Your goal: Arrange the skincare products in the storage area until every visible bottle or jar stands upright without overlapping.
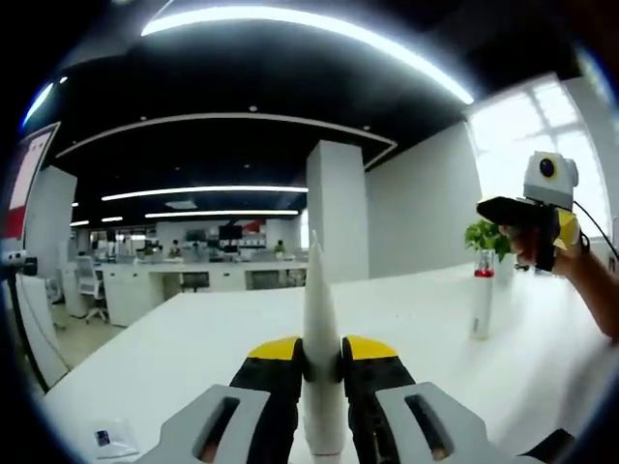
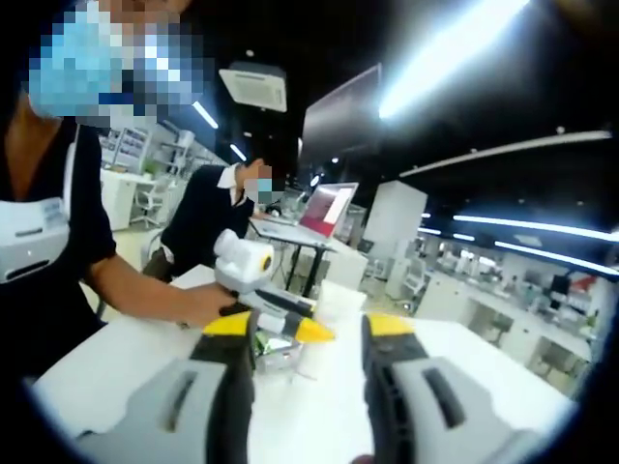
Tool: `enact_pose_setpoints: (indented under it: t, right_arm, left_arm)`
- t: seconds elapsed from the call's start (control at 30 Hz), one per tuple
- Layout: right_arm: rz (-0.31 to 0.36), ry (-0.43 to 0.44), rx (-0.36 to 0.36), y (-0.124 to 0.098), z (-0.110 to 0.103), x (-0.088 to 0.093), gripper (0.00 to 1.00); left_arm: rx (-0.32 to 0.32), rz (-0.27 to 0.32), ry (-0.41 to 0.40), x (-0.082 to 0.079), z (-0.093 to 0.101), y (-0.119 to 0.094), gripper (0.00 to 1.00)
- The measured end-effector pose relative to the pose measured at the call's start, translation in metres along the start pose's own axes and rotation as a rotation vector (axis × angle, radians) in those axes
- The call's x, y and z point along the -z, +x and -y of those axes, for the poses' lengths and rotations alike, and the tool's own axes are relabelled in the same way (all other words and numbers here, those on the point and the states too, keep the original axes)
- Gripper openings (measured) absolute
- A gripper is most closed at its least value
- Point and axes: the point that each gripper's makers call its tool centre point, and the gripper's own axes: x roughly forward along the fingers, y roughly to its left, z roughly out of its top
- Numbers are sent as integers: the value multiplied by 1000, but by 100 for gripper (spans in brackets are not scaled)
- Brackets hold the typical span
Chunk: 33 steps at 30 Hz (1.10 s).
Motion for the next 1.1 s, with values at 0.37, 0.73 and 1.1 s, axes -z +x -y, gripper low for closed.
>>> enact_pose_setpoints:
  t: [0.37,0.73,1.1]
  right_arm:
    - [-20,2,-8,5,-2,8,43]
    - [-34,1,-21,9,-5,12,43]
    - [-44,2,-20,11,-4,16,44]
  left_arm:
    - [24,33,-1,0,-2,-4,14]
    - [40,56,5,-2,-3,-8,13]
    - [161,104,0,-12,22,-12,13]
